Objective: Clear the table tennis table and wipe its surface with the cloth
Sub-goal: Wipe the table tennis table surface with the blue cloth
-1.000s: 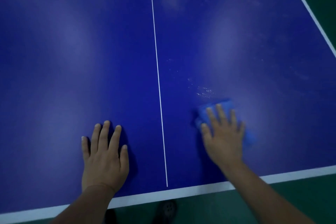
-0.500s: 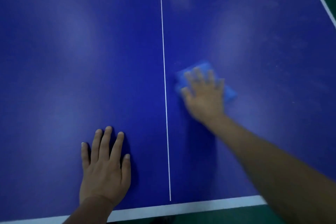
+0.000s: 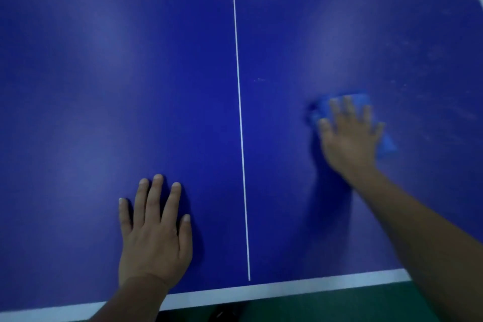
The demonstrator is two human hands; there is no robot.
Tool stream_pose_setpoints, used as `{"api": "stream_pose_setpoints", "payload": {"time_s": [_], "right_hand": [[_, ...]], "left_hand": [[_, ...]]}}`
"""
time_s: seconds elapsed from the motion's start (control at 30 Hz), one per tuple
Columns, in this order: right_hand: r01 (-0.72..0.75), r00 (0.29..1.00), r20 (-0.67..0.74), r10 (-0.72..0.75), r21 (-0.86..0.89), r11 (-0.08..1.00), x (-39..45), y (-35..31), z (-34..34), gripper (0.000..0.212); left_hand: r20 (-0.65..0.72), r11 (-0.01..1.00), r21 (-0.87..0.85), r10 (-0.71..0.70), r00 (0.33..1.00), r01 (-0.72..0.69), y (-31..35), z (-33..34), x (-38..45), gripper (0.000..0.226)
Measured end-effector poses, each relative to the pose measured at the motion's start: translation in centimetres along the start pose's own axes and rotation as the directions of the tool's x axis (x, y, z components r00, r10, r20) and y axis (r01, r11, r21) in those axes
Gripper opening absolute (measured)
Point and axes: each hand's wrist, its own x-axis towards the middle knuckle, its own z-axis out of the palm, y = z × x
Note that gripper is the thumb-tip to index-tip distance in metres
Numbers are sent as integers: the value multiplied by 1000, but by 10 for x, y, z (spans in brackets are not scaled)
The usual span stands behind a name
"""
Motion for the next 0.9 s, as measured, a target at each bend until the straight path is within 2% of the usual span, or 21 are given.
{"api": "stream_pose_setpoints", "payload": {"time_s": [0.07,0.13,0.2,0.27,0.4,0.47,0.5,0.53,0.57,0.63,0.67,0.7,0.77,0.83,0.9], "right_hand": [[-245,968,85,238,83,966,10,32,-10,67],[-256,964,91,248,80,963,3,17,-9,65],[-71,997,12,71,44,996,-16,-32,-1,64],[178,983,-34,-178,2,984,-37,-95,6,66],[527,846,44,-531,79,846,-45,-206,6,61],[631,769,69,-635,77,772,-23,-229,3,60],[642,759,74,-646,72,763,-4,-229,2,60],[621,778,68,-624,61,781,21,-218,3,61],[555,829,56,-556,40,831,49,-200,3,62],[305,952,12,-304,-11,952,105,-145,0,65],[153,988,0,-153,-7,988,129,-112,-3,66],[13,1000,16,-13,18,1000,147,-81,-9,65],[-212,975,83,206,78,974,162,-41,-20,65],[-286,957,86,278,96,953,154,-43,-21,65],[-185,982,41,182,104,977,130,-77,-14,64]], "left_hand": [[5,1000,2,10,1000,-10,0,0,0,62],[8,1000,3,12,1000,-12,-1,1,-1,61],[6,1000,-3,8,1000,-8,-2,1,-1,62],[-6,1000,-6,6,1000,-6,0,2,0,62],[-39,1000,-13,4,999,-5,3,3,1,63],[-57,1000,-14,7,998,-8,3,3,1,63],[-63,1000,-15,9,998,-10,3,4,1,63],[-62,1000,-16,11,998,-12,2,4,1,63],[-58,1000,-15,14,998,-15,2,4,1,62],[-47,1000,-14,16,999,-17,-1,3,0,63],[-44,1000,-15,17,999,-18,-1,3,1,63],[-41,1000,-13,18,999,-18,-2,2,0,63],[-32,1000,-8,18,999,-19,-2,1,-1,63],[-17,1000,-11,18,1000,-18,-3,0,0,63],[-5,1000,-9,13,1000,-13,-4,0,0,63]]}}
